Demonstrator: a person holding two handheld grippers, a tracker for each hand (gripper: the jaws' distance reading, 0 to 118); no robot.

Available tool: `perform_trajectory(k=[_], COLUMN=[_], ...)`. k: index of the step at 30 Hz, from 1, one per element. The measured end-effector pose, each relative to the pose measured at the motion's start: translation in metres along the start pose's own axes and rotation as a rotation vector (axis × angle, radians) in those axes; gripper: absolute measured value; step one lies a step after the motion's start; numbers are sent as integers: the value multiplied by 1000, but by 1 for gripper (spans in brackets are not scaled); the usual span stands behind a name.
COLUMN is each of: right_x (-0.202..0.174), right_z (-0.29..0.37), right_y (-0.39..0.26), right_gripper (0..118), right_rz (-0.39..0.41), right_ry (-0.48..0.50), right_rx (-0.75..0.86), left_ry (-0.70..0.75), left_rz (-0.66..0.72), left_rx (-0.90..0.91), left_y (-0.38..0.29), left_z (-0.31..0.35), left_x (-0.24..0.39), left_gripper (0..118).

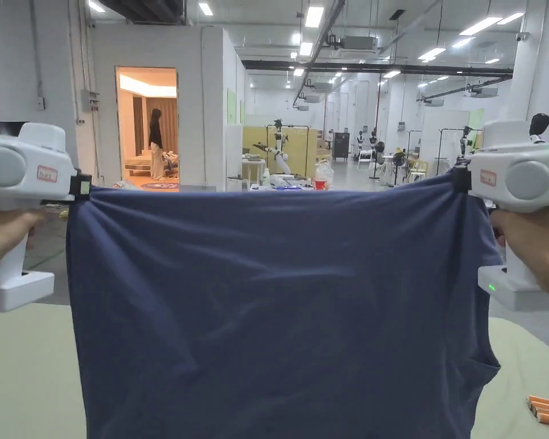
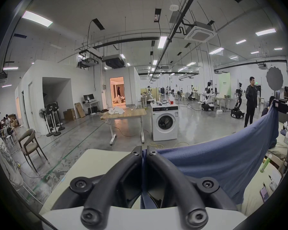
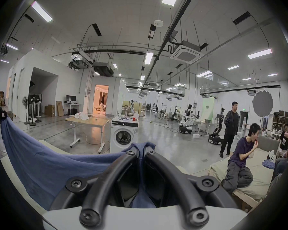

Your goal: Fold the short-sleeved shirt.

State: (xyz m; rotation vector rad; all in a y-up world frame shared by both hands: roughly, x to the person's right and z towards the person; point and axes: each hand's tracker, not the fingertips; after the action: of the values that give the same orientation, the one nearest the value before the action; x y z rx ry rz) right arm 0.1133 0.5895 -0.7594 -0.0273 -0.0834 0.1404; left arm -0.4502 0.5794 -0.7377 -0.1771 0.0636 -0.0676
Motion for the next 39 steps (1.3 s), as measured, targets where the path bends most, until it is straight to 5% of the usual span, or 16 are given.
perform_trajectory(k=[10,19,28,39], right_x=[0,-10,-11,-2], right_z=[-44,-43,18,145], right_y=[34,-61,-159,-189], right_gripper=[3,3,3,3], right_rz=[-1,27,35,41], right_ry=[-21,17,32,44], right_rx=[41,-43,-158,-155], left_ry=[43,23,-38,-77], left_rz=[-38,-23,46,106], left_rx=[76,-1,-93,-46], left_y=[48,-40,-154,-200], left_z=[-20,-49,-23,81], left_x=[7,9,11,-4], left_gripper=[0,0,0,0])
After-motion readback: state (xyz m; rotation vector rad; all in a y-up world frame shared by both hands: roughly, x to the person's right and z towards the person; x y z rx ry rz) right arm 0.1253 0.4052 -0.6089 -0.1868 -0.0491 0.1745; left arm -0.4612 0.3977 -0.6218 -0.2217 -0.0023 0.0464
